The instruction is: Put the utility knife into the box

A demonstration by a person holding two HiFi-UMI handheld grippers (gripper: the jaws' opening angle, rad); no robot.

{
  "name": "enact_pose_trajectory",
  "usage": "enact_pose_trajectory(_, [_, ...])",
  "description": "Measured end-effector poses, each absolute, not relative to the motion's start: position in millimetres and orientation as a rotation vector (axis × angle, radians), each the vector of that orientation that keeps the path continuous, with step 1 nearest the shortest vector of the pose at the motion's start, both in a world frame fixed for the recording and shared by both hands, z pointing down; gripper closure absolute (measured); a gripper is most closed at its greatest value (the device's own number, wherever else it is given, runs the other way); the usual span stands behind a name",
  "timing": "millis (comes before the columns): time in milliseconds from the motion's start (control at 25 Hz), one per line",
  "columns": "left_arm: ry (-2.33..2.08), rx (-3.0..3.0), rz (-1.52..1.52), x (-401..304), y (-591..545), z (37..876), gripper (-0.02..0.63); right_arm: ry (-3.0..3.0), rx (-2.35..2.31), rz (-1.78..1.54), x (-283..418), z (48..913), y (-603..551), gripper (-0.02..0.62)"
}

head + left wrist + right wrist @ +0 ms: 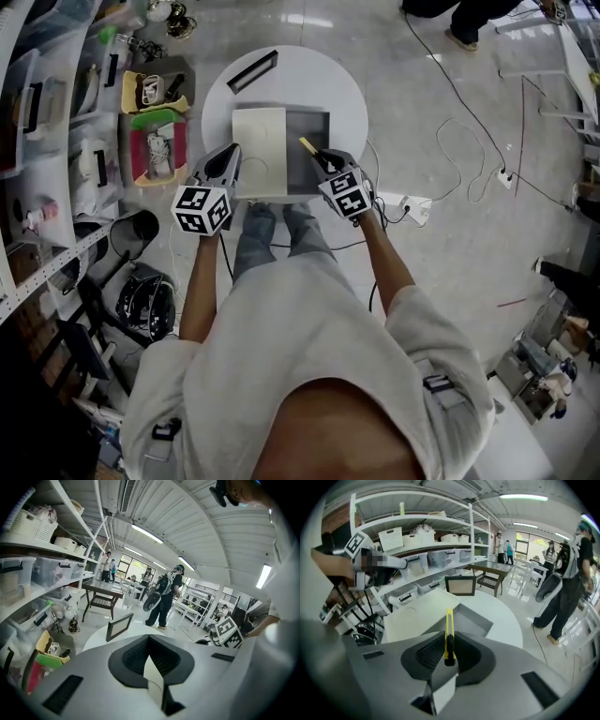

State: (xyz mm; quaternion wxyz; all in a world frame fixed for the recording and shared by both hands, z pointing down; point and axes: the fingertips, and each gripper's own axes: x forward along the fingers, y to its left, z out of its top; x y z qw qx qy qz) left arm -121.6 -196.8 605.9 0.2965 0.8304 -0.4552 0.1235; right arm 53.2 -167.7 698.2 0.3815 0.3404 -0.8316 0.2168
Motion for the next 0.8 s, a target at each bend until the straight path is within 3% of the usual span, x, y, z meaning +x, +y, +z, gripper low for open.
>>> enact_pose_trajectory(800, [-1.242,2.173,0.316,-136,-199,610,0.588,-1.82,0.253,0.025,41,765,-161,0.517])
